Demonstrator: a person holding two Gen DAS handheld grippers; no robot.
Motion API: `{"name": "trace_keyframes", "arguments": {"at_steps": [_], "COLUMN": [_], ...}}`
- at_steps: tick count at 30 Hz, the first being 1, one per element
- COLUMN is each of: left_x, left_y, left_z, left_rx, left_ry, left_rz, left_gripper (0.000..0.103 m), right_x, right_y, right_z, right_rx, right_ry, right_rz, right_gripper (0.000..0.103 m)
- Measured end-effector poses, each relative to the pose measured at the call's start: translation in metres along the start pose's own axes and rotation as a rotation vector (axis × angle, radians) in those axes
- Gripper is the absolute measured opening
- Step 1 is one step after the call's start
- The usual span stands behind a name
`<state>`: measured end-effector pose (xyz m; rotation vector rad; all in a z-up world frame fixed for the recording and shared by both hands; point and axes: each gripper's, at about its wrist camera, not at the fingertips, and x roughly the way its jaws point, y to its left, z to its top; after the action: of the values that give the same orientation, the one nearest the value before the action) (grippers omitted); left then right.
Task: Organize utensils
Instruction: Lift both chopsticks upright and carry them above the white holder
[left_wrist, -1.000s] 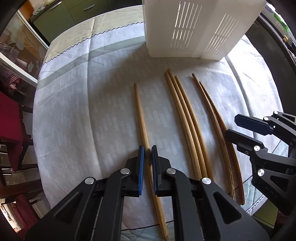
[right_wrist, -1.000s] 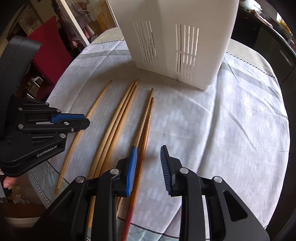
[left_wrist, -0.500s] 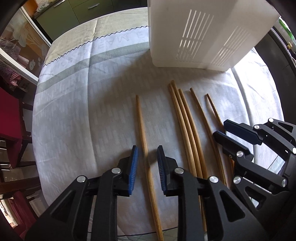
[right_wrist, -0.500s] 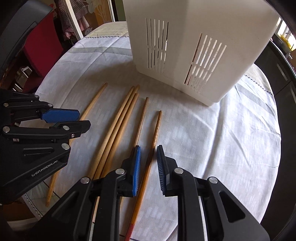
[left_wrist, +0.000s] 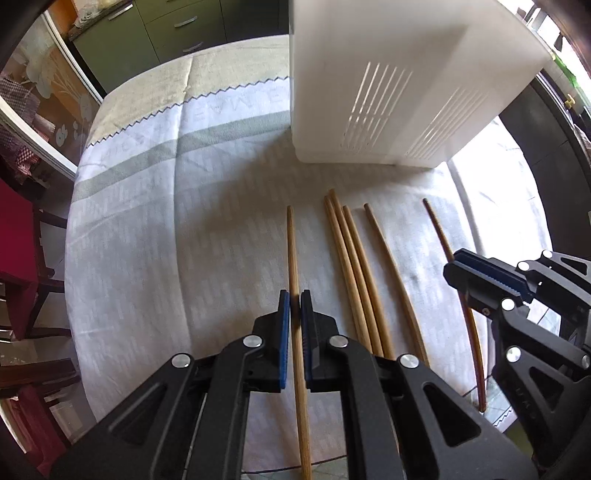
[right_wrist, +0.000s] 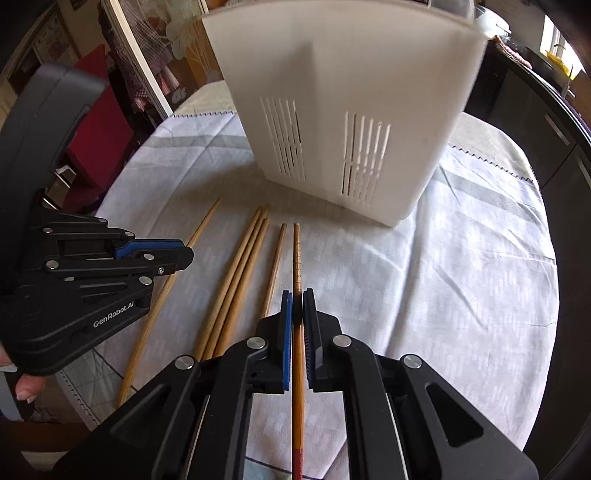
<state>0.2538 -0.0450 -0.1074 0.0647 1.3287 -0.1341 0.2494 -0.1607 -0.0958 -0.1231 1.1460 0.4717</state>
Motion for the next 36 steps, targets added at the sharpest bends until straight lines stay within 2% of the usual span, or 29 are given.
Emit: {"name": "trace_keyframes", "arguments": {"at_steps": [5, 11, 18, 25, 36], "left_x": [-0.05, -0.11, -0.156, -0.178, -0.189], "left_y": [0.005, 0.002, -0.012, -0.018, -0.017], "left_z": [-0.011, -0.044, -0.086, -0.099, -0.08], "left_rx": [0.005, 0.014, 0.075, 0.1, 0.098], "left_ry": [-0.114, -0.269, -0.433, -0.484, -0.52], "left_rz": [-0.035, -0.082, -0.088, -0.102, -0.129], "left_gripper": [0.006, 0.006, 0.006, 0.006, 0.006], "right_x": [-0.058, -0.117, -0.147, -0.154, -0.176], "right_y": [-0.012, -0.021, -0.021, -0.013, -0.003], "right_z": [-0.006, -0.03, -0.052, -0.053, -0.036], "right_rx": [0.034, 0.055, 0.056, 0.047, 0.022], "right_ry": [-0.126, -0.261, -0.33, -0.348, -0.407], "right_rz": [0.04, 0.074, 0.077, 0.075, 0.083], "right_gripper": [0.007, 0.007, 0.007, 0.007, 0.007]}}
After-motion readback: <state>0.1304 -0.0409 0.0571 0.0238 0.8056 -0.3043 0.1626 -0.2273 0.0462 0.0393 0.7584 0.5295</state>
